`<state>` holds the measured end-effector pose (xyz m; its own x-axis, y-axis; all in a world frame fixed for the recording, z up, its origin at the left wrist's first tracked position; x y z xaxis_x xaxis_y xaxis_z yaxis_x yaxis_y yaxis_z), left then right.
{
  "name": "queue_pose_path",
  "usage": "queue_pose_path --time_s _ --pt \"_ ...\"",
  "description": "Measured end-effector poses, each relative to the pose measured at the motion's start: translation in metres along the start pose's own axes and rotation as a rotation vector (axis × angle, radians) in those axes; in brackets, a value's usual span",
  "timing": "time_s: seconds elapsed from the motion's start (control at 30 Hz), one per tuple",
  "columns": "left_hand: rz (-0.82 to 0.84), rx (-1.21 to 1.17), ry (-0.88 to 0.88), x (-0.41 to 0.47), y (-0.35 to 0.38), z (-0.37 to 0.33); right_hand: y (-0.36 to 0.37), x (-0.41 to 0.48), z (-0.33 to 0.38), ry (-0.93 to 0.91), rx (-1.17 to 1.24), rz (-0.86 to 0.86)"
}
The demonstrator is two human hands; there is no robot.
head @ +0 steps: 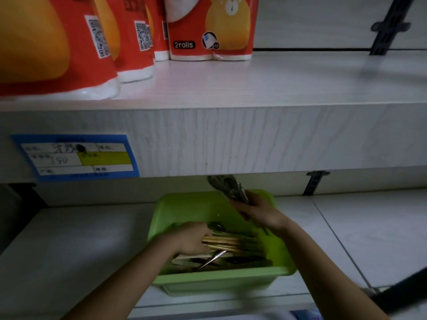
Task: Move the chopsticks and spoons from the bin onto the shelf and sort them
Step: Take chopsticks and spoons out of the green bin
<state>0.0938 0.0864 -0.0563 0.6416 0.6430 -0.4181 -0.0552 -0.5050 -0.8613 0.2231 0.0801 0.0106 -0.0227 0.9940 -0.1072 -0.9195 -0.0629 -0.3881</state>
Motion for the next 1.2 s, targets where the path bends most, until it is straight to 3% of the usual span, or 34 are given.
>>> queue_pose_path --time_s 0.37,0.8,1.03,1.2 --pt "-0.075 -0.141 0.009 -0.01 -0.02 0.008 -0.003 -0.002 0.003 0.0 0.08 -0.03" --pt "-0.175 -0.262 0.008 -0.021 -0.054 -0.001 -0.039 -0.039 0.019 -0.041 0.339 -0.223" --pt "-0.179 -0.413 0.033 -0.022 -0.05 -0.003 -0.037 -0.064 0.007 -0.006 0.405 -0.291" --pt "-0.076 -0.616 0.071 -0.025 -0.043 -0.011 -0.033 -0.076 0.005 0.022 0.432 -0.334"
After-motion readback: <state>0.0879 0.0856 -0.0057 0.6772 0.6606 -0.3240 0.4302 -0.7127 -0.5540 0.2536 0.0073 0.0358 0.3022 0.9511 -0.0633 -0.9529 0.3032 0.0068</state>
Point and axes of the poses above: each hand's wrist, its own x-axis towards the middle knuckle, its own y-axis out of the palm, z = x × y, the point moved 9 cm from there along x, towards the middle knuckle, and after that the axes turned 1 degree about -y, right-handed, at the moved point
